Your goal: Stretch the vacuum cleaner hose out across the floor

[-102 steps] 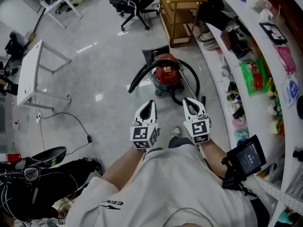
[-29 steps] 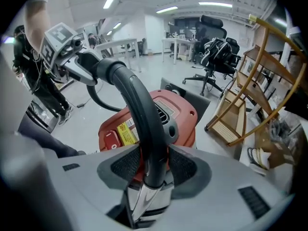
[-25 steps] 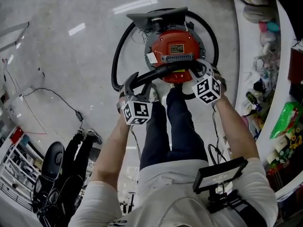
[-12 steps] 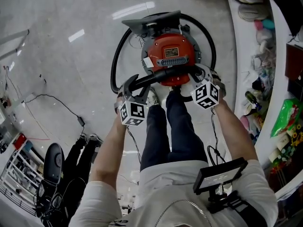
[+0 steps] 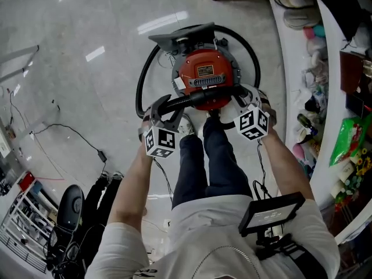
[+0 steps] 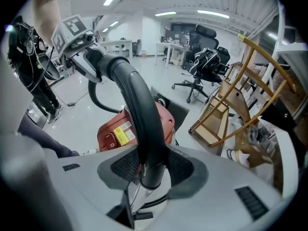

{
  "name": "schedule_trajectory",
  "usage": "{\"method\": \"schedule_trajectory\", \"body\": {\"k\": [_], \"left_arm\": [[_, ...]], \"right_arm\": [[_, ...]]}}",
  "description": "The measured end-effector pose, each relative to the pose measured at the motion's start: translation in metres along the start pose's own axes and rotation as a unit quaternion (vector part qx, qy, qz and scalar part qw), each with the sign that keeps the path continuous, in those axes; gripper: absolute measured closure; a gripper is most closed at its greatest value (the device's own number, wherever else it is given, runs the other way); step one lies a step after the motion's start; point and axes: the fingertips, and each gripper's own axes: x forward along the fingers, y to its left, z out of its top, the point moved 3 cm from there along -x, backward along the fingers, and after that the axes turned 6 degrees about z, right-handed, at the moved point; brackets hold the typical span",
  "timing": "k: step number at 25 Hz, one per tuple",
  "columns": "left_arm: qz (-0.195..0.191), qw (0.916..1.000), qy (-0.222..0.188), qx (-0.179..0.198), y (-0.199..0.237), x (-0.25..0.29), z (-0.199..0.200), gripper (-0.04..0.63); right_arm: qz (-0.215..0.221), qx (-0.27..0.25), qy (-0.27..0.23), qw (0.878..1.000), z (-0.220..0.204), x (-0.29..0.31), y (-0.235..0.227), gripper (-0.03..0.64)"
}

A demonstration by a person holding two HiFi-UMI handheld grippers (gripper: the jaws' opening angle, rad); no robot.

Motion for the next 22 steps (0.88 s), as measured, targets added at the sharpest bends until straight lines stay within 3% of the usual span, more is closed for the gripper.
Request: {"method": "schedule_trajectory", "body": {"k": [9, 15, 22], "left_arm": [[-0.003, 0.9976, -0.064, 0.027, 0.018, -0.048, 0.086, 0.387], [-0.006, 0.9917, -0.099, 0.082, 0.018, -0.072, 0.145, 0.388], [-0.008, 0.9854, -0.13, 0.11, 0.016, -0.099, 0.204, 0.39]], "right_arm": [[-0.069, 0.007, -0.024, 0.997, 0.036, -0.083, -0.036, 0.456], [-0.111, 0.019, -0.03, 0.993, 0.042, -0.137, -0.059, 0.456], [-0.152, 0.037, -0.041, 0.987, 0.048, -0.202, -0.074, 0.456]]}}
